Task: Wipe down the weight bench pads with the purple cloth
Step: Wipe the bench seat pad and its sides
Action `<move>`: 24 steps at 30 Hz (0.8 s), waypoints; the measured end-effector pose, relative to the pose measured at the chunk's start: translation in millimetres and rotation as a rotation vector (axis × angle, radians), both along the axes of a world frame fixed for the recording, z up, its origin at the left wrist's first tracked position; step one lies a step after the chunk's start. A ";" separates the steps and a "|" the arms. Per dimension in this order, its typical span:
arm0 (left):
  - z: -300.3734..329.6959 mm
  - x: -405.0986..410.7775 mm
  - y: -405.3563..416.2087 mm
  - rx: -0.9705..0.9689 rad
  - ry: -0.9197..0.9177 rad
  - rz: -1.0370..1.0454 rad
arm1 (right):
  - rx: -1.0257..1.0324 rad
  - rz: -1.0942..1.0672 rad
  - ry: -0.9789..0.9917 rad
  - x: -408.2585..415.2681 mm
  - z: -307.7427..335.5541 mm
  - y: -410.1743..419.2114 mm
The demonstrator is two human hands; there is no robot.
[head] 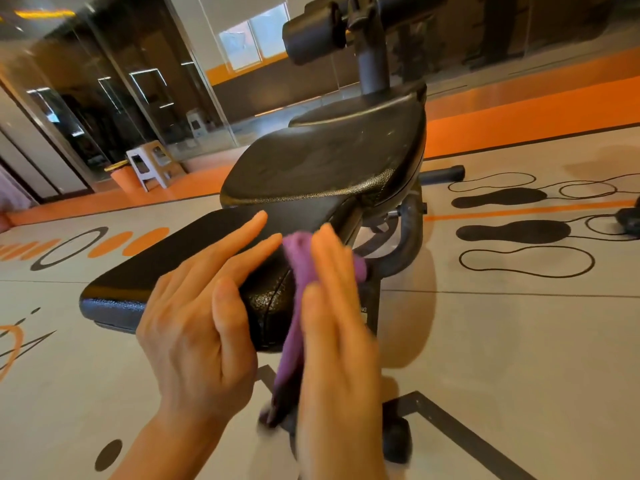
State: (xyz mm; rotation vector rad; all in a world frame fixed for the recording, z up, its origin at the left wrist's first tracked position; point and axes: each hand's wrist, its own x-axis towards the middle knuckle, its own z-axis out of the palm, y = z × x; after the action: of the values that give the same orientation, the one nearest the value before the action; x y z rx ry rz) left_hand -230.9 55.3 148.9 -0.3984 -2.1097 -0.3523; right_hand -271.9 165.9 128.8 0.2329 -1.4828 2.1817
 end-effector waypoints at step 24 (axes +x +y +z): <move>-2.7 -5.0 -5.0 -0.027 0.068 -0.013 | 0.159 0.103 0.252 45.3 -11.2 -3.7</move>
State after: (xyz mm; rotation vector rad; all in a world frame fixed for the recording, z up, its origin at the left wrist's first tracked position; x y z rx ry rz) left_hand -235.8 50.3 146.2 -0.4343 -2.0480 -0.3130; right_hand -226.6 162.3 117.7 0.6277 -1.5280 2.0240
